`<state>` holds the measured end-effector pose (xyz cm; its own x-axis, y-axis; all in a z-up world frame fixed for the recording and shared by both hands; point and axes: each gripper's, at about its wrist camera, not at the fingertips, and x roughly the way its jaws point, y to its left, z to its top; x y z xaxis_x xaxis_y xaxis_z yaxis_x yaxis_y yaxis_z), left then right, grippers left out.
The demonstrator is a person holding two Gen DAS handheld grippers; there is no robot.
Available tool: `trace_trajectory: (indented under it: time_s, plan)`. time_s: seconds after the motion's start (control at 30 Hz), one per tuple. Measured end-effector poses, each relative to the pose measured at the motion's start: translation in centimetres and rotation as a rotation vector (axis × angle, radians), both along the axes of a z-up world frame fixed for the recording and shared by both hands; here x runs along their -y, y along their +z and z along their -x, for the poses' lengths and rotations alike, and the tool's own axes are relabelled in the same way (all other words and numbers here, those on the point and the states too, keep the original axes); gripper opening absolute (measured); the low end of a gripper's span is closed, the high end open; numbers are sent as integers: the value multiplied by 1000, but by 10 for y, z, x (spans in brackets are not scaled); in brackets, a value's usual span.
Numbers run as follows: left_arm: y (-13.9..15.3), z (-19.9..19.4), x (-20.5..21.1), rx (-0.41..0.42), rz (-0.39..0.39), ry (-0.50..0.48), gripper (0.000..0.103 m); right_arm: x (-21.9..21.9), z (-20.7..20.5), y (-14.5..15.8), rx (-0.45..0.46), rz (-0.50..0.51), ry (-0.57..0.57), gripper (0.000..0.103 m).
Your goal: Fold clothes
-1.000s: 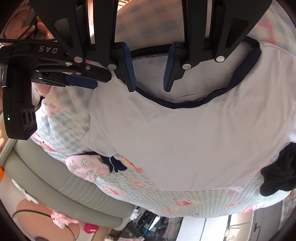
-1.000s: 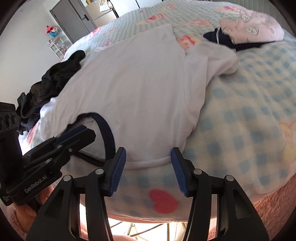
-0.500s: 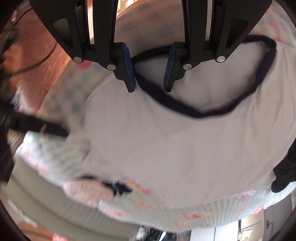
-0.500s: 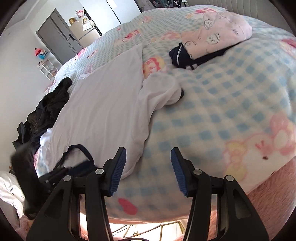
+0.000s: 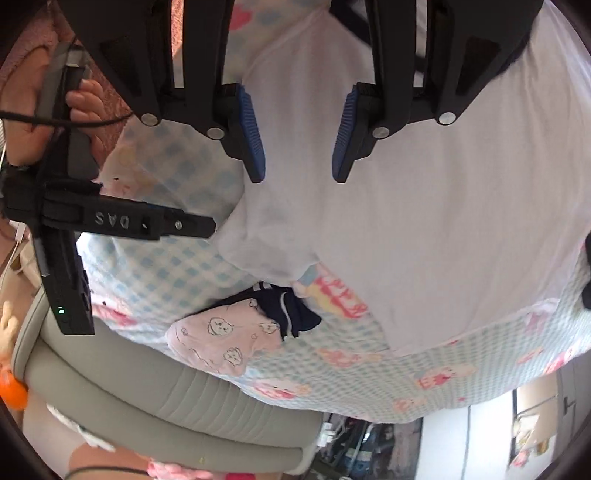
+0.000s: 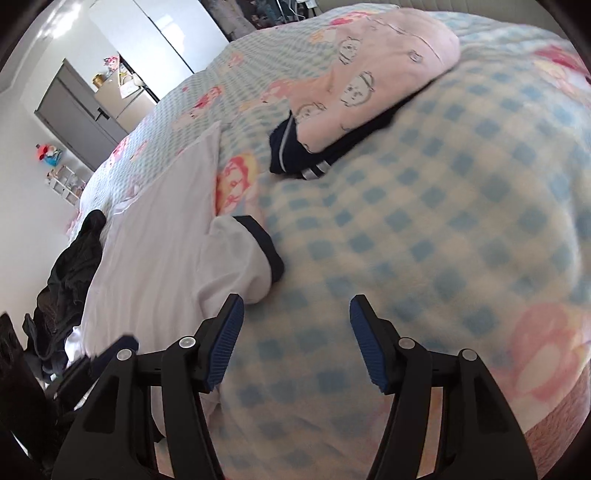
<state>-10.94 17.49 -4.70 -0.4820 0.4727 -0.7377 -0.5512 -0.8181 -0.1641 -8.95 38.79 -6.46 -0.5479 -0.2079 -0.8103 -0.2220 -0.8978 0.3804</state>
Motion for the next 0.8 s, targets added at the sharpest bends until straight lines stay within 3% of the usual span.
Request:
trace_trajectory:
  time_s: [0.17,0.2,0.23,0.3,0.37,0.47,0.5,0.53,0.6,0.67,0.7,0.73,0.8]
  plan:
    - [-13,32,-60,38,25,-99,47,-11,-15,-6,27,22,-1,62]
    - [-19,35,-70,47,39,-107,43,-11,-15,-7,30,21,11,62]
    - [-24,37,-77,51,58,-106,23,-10,-14,-7,34,19,22,62]
    - [-22,37,-78,44,55,-70,13,-8,-12,-8,38,17,44,62]
    - [-6,36,-57,31,-71,-2,10,-5,-11,-6,31,22,64,62]
    - [15,33,14,87,-412,179,10,7,-7,1,1,49,114,62]
    - [17,31,39,100,-490,248,10,14,-6,4,-9,52,137,62]
    - [14,30,61,107,-520,312,11,22,-4,6,-19,55,160,62]
    - [-2,33,96,149,-492,406,12,39,-2,6,-22,57,205,62]
    - [-24,40,117,254,-423,459,13,57,0,5,-20,58,249,62]
    - [-31,41,124,295,-421,458,17,66,1,4,-18,59,271,62]
    - [-34,39,130,323,-432,446,34,75,1,4,-19,59,290,62]
    - [-29,26,136,274,-452,429,47,91,-1,6,-28,60,322,64]
